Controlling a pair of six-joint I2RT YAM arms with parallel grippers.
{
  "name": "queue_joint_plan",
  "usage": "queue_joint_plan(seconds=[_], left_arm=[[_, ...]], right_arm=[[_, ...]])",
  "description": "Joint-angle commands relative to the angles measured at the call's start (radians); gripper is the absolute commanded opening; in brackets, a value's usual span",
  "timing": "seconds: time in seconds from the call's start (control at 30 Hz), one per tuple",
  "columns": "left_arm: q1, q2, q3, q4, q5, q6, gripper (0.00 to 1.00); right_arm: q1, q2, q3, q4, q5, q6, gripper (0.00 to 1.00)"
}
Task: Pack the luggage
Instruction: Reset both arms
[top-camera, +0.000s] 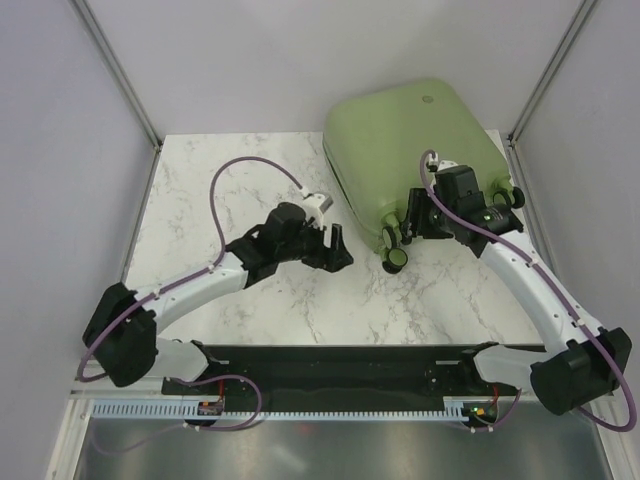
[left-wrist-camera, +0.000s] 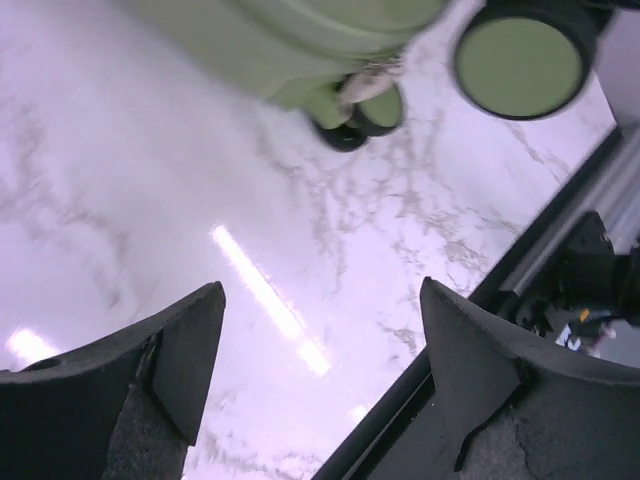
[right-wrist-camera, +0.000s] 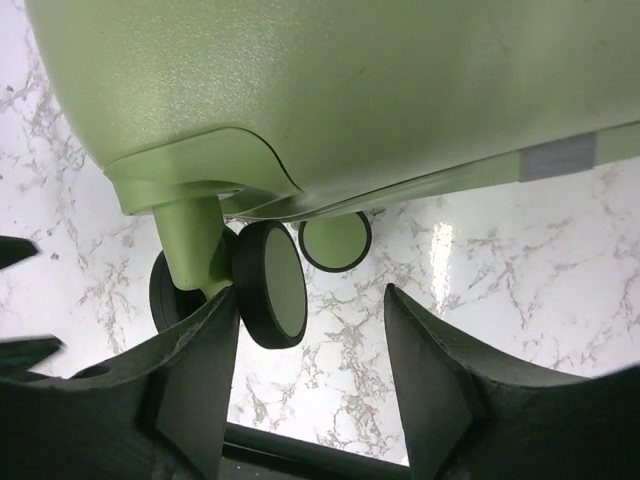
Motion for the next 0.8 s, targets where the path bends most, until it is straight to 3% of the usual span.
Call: queue_joint_plan(seconds=[0.0,0.07,0.1,0.13,0.33,0.53,0.77], left_arm=[[0.062,-0.150,-0.012,-0.271,-0.237,-0.131,0.86],[0.102,-0.254,-0.032,-0.320,-0.330,-0.165,0.88],[0.108,-0.289,-0.038,-0.355,-0.363,-0.182,0.89],[0.113,-0.320,-0.040,-0.377,-0.396,-0.188,0.91],[0.116,-0.440,0.018,-0.492,-0.522,-0.196,0.95],[0.116,-0.406,0.106,-0.604,-0.608,-0.233,0.94],[0.116,-0.377,0.156,-0.621,-0.637,-0.225,0.93]], right_arm=[[-0.021,-0.071,0.029,-0.005,0.214,-0.037,0.66],[-0.020,-0.113,0.013,0.012,0.281,-0.028,0.75],[-0.021,-0.130,-0.014,0.027,0.296,-0.026,0.92],[-0.021,-0.150,-0.033,0.044,0.316,-0.024,0.96],[-0.020,-0.264,-0.126,0.151,0.425,-0.027,0.98],[-0.021,-0.347,-0.203,0.263,0.487,0.009,0.98],[-0.021,-0.345,-0.235,0.294,0.521,0.009,0.98]])
